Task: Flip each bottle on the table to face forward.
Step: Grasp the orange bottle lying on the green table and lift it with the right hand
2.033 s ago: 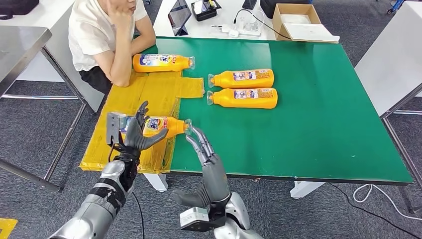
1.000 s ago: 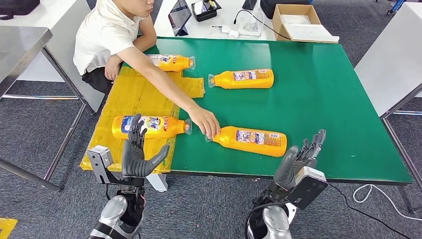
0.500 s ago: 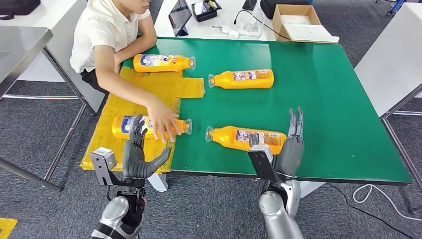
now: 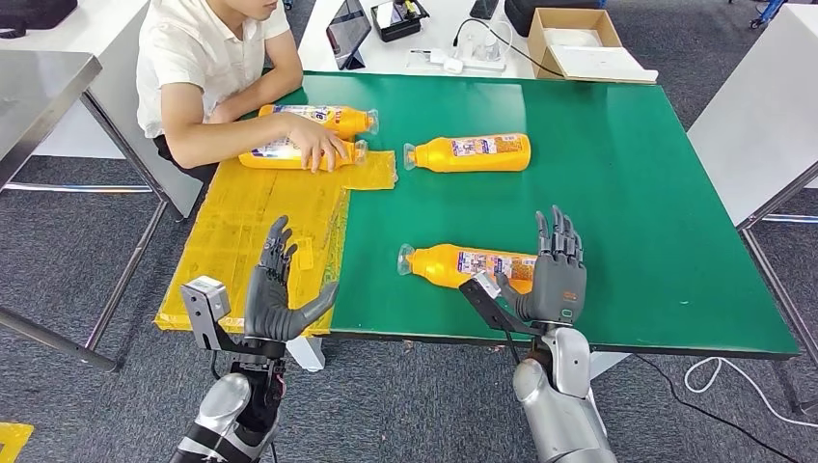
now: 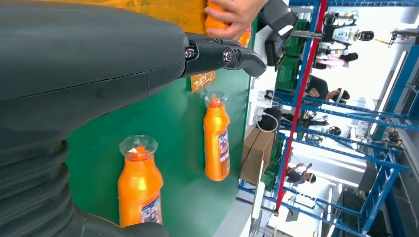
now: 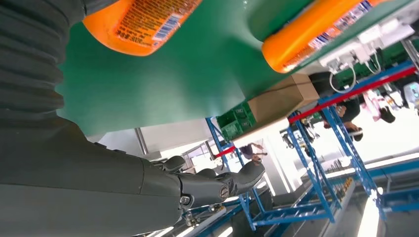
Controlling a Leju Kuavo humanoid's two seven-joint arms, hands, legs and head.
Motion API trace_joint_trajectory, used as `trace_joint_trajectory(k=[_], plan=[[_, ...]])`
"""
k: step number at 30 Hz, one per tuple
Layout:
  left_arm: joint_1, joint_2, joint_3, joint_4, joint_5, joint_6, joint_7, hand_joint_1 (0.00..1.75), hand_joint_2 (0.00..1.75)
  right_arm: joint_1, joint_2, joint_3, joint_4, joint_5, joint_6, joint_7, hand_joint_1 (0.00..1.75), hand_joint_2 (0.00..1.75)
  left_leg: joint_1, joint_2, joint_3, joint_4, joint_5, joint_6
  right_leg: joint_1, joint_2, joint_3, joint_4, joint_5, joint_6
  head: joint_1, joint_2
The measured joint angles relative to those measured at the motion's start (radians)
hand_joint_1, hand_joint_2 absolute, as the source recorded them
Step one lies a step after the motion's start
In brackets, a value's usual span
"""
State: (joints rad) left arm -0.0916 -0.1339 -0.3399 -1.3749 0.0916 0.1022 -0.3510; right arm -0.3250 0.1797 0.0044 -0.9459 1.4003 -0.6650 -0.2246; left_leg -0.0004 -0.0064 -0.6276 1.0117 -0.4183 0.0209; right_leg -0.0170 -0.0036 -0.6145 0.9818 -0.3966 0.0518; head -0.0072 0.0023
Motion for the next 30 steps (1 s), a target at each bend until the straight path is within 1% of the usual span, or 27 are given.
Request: trace_joint_trajectory(k=[9, 11, 15, 20, 24, 26, 28, 30], plan=[[0.000, 0.000, 0.000, 0.002, 0.000, -0.002, 0.002, 0.00, 1.75, -0.009, -0.012, 0.010, 0.041, -0.001, -0.001, 0.008, 0.00, 1.75, 0.000, 0.000, 0.000, 0.000, 0.000, 0.000, 0.000, 0.000, 0.000, 0.000, 0.000, 0.000, 0.000, 0.000], [0.000, 0.000, 0.000, 0.002, -0.002, -0.002, 0.005, 0.00, 1.75, -0.012, -0.015, 0.017, 0.047, -0.015, -0.001, 0.020, 0.00, 1.75, 0.000, 0.000, 0.000, 0.000, 0.000, 0.000, 0.000, 0.000, 0.000, 0.000, 0.000, 0.000, 0.000, 0.000], [0.000, 0.000, 0.000, 0.002, -0.012, -0.003, 0.017, 0.00, 1.75, -0.032, -0.029, 0.062, 0.084, -0.096, -0.001, 0.039, 0.00, 1.75, 0.000, 0.000, 0.000, 0.000, 0.000, 0.000, 0.000, 0.000, 0.000, 0.000, 0.000, 0.000, 0.000, 0.000], [0.000, 0.000, 0.000, 0.004, -0.019, -0.004, 0.025, 0.00, 1.75, -0.052, -0.037, 0.095, 0.137, -0.143, 0.003, 0.032, 0.00, 1.75, 0.000, 0.000, 0.000, 0.000, 0.000, 0.000, 0.000, 0.000, 0.000, 0.000, 0.000, 0.000, 0.000, 0.000], [-0.007, 0.000, -0.003, 0.016, -0.024, -0.026, 0.038, 0.00, 1.75, -0.071, -0.048, 0.133, 0.186, -0.284, 0.067, -0.010, 0.00, 1.75, 0.000, 0.000, 0.000, 0.000, 0.000, 0.000, 0.000, 0.000, 0.000, 0.000, 0.000, 0.000, 0.000, 0.000], [-0.015, 0.001, -0.009, 0.026, -0.027, -0.039, 0.053, 0.00, 1.75, -0.079, -0.061, 0.168, 0.210, -0.291, 0.073, 0.025, 0.00, 1.75, 0.000, -0.001, 0.000, 0.000, 0.000, 0.000, 0.000, 0.000, 0.000, 0.000, 0.000, 0.000, 0.000, 0.000], [-0.023, 0.002, -0.013, 0.038, -0.026, -0.049, 0.071, 0.00, 1.75, -0.092, -0.080, 0.209, 0.239, -0.237, 0.044, 0.098, 0.00, 1.75, 0.000, -0.001, 0.000, 0.000, 0.000, 0.000, 0.000, 0.000, 0.000, 0.000, 0.000, 0.000, 0.000, 0.000], [-0.031, 0.002, -0.014, 0.050, -0.021, -0.055, 0.086, 0.00, 1.75, -0.107, -0.096, 0.240, 0.270, -0.199, 0.020, 0.143, 0.00, 1.75, 0.000, -0.001, 0.000, 0.000, 0.000, 0.000, 0.000, 0.000, 0.000, 0.000, 0.000, 0.000, 0.000, 0.000]])
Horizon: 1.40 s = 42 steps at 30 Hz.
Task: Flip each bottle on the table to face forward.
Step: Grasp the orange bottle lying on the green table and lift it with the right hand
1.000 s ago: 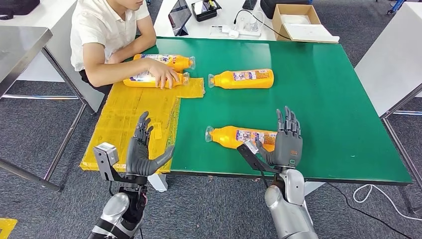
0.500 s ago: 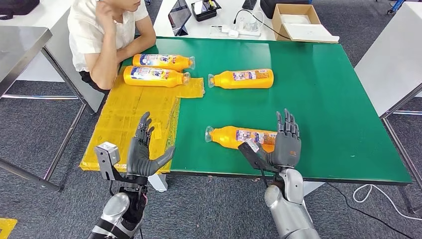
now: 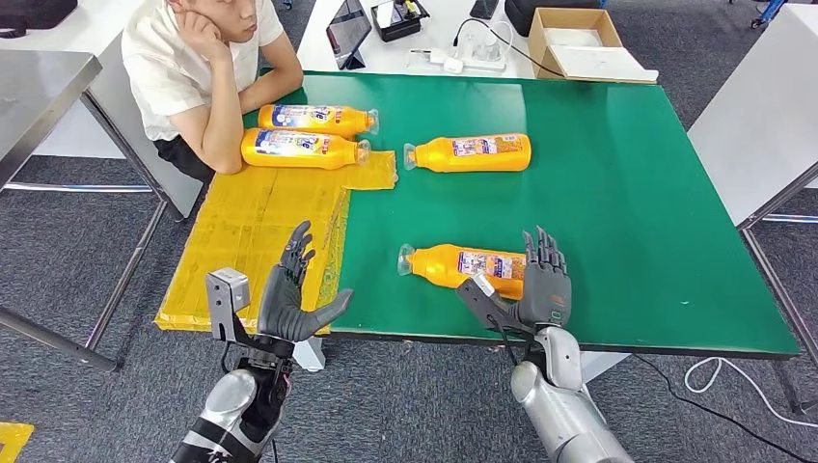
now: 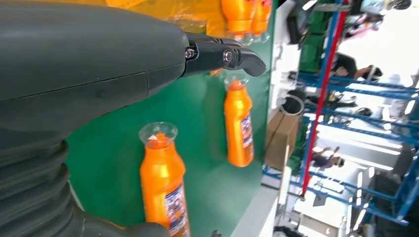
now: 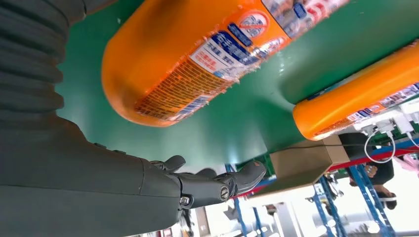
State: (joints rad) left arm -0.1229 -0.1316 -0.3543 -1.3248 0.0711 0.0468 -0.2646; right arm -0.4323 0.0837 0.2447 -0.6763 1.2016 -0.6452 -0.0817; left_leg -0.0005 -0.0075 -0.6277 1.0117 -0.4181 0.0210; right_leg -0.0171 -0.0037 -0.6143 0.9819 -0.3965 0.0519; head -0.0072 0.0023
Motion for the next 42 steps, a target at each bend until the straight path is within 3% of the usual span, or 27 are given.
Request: trace_joint_trajectory(k=[12, 18, 29, 30, 33, 34, 42], plan=[[-0.034, 0.001, -0.002, 0.067, 0.052, -0.051, 0.045, 0.00, 1.75, -0.063, -0.026, 0.072, 0.111, 0.051, 0.039, 0.063, 0.00, 1.75, 0.000, 0.000, 0.000, 0.000, 0.000, 0.000, 0.000, 0.000, 0.000, 0.000, 0.000, 0.000, 0.000, 0.000], [-0.035, 0.004, -0.002, 0.083, 0.107, -0.086, 0.073, 0.00, 1.75, -0.099, -0.035, 0.127, 0.146, 0.148, 0.066, 0.157, 0.00, 1.75, 0.000, 0.000, 0.000, 0.000, 0.000, 0.000, 0.000, 0.000, 0.000, 0.000, 0.000, 0.000, 0.000, 0.000], [-0.038, 0.006, -0.002, 0.085, 0.111, -0.094, 0.076, 0.00, 1.75, -0.130, -0.040, 0.144, 0.181, 0.134, 0.120, 0.154, 0.03, 1.75, 0.000, 0.000, 0.000, 0.000, 0.000, 0.000, 0.000, 0.000, 0.000, 0.000, 0.000, 0.000, 0.000, 0.000], [-0.039, 0.006, -0.002, 0.085, 0.111, -0.094, 0.076, 0.00, 1.75, -0.133, -0.041, 0.144, 0.187, 0.123, 0.137, 0.145, 0.21, 1.75, 0.000, 0.000, 0.000, 0.000, 0.000, 0.000, 0.000, 0.000, 0.000, 0.000, 0.000, 0.000, 0.000, 0.000], [-0.039, 0.007, -0.004, 0.085, 0.111, -0.095, 0.077, 0.00, 1.75, -0.143, -0.046, 0.141, 0.201, 0.088, 0.185, 0.111, 1.49, 1.75, 0.000, 0.001, 0.000, 0.000, 0.000, 0.000, 0.000, 0.000, 0.000, 0.000, 0.000, 0.000, 0.000, 0.000], [-0.039, 0.008, -0.004, 0.085, 0.111, -0.096, 0.077, 0.00, 1.75, -0.146, -0.047, 0.140, 0.205, 0.083, 0.197, 0.105, 1.74, 1.75, 0.000, 0.001, 0.000, 0.000, 0.000, 0.000, 0.000, 0.000, 0.000, 0.000, 0.000, 0.000, 0.000, 0.000], [-0.037, 0.012, -0.005, 0.085, 0.120, -0.108, 0.080, 0.00, 1.75, -0.192, -0.060, 0.141, 0.228, 0.069, 0.370, 0.129, 1.75, 1.75, 0.000, 0.001, 0.002, 0.000, 0.000, 0.000, 0.000, 0.000, 0.002, 0.000, 0.000, 0.000, 0.000, 0.000]])
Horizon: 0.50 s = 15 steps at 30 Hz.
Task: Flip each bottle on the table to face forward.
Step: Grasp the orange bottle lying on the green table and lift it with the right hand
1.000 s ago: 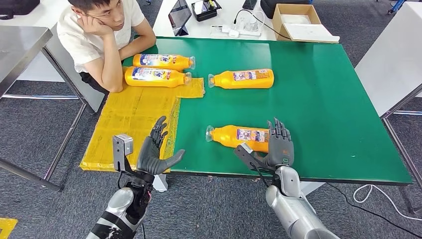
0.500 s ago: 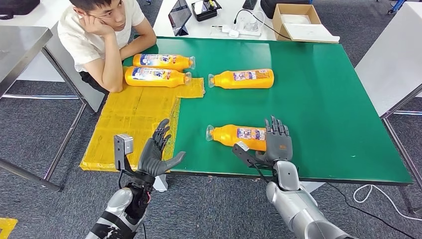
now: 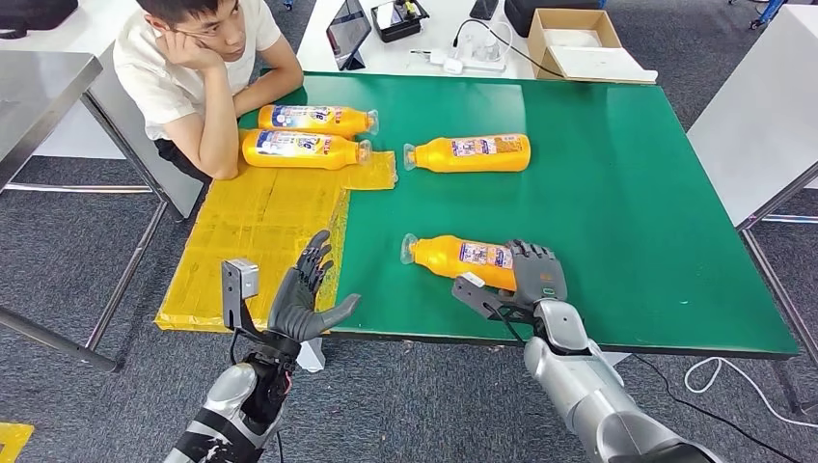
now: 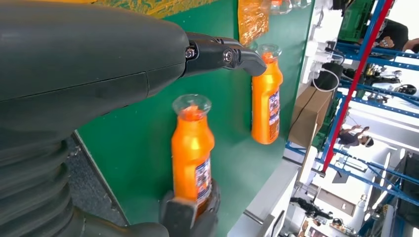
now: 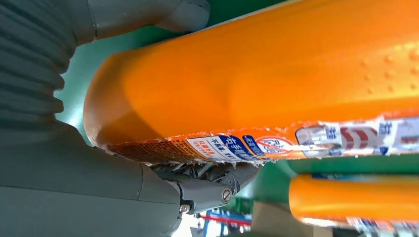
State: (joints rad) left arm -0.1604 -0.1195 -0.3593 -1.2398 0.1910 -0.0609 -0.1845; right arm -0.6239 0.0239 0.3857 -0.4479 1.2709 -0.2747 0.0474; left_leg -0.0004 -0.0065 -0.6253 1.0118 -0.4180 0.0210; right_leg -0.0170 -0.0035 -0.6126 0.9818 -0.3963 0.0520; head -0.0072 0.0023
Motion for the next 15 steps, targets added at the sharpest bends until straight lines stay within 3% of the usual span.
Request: trace_joint_trajectory(k=[3, 7, 15], plan=[[0.000, 0.001, 0.000, 0.000, 0.005, -0.005, 0.001, 0.00, 1.75, -0.028, -0.005, 0.001, 0.009, 0.003, 0.074, 0.029, 1.75, 1.75, 0.000, -0.001, 0.003, 0.000, 0.000, 0.000, 0.000, 0.000, 0.003, 0.000, 0.000, 0.000, 0.000, 0.000], [0.000, 0.001, 0.000, 0.000, 0.005, -0.007, 0.001, 0.00, 1.75, -0.040, -0.011, 0.002, 0.017, -0.004, 0.103, 0.031, 1.75, 1.75, 0.000, -0.002, 0.004, 0.000, 0.000, 0.000, 0.000, 0.000, 0.005, -0.001, 0.000, 0.000, 0.000, 0.000], [0.003, 0.001, 0.000, -0.001, 0.007, -0.014, 0.001, 0.00, 1.75, -0.040, -0.017, -0.027, 0.020, -0.115, 0.120, -0.086, 1.75, 1.75, 0.000, -0.001, 0.006, 0.000, 0.000, 0.000, 0.000, 0.000, 0.007, -0.001, 0.000, 0.000, 0.000, 0.000]])
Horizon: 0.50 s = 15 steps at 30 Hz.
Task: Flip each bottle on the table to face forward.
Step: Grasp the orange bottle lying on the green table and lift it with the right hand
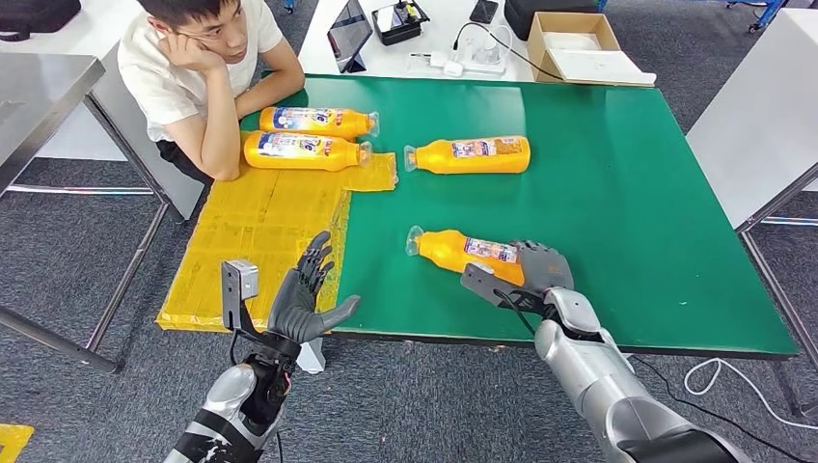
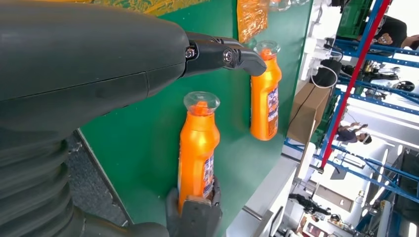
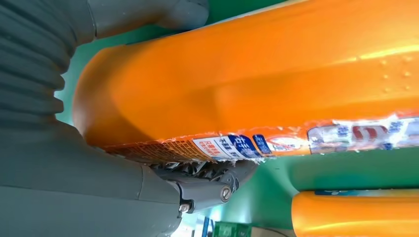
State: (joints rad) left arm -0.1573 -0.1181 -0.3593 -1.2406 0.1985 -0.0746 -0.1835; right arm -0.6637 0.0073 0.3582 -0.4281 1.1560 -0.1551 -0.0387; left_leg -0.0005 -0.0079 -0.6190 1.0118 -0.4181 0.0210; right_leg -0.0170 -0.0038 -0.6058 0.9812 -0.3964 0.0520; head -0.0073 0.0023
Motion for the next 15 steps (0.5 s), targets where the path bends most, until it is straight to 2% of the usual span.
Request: trace_joint_trajectory(k=[2, 7, 12, 15], plan=[[0.000, 0.000, 0.000, 0.000, 0.003, -0.004, -0.001, 0.00, 1.75, 0.000, -0.001, -0.016, 0.000, -0.046, 0.010, -0.051, 1.75, 1.75, 0.000, 0.001, 0.001, 0.000, 0.000, 0.000, 0.000, 0.000, 0.001, 0.000, 0.000, 0.000, 0.000, 0.000], [0.008, 0.000, 0.000, -0.006, 0.042, -0.004, -0.009, 0.00, 1.75, 0.019, 0.008, -0.080, -0.026, -0.248, 0.057, -0.249, 1.75, 1.75, 0.000, 0.005, 0.003, 0.000, -0.001, -0.001, 0.000, 0.003, 0.001, 0.000, 0.000, 0.000, 0.000, 0.000], [0.020, 0.000, 0.000, -0.012, 0.076, -0.002, -0.013, 0.00, 1.75, 0.060, 0.031, -0.117, -0.091, -0.363, 0.093, -0.313, 1.75, 1.75, 0.001, 0.004, 0.003, 0.000, -0.001, -0.001, 0.001, 0.003, 0.001, 0.000, 0.000, 0.000, 0.000, 0.000], [0.029, -0.001, 0.000, -0.017, 0.118, 0.003, -0.014, 0.00, 1.75, 0.104, 0.047, -0.131, -0.157, -0.490, 0.101, -0.363, 1.75, 1.75, 0.001, 0.004, 0.001, 0.000, -0.001, -0.001, 0.001, 0.003, 0.000, 0.001, 0.000, 0.000, 0.000, 0.000]])
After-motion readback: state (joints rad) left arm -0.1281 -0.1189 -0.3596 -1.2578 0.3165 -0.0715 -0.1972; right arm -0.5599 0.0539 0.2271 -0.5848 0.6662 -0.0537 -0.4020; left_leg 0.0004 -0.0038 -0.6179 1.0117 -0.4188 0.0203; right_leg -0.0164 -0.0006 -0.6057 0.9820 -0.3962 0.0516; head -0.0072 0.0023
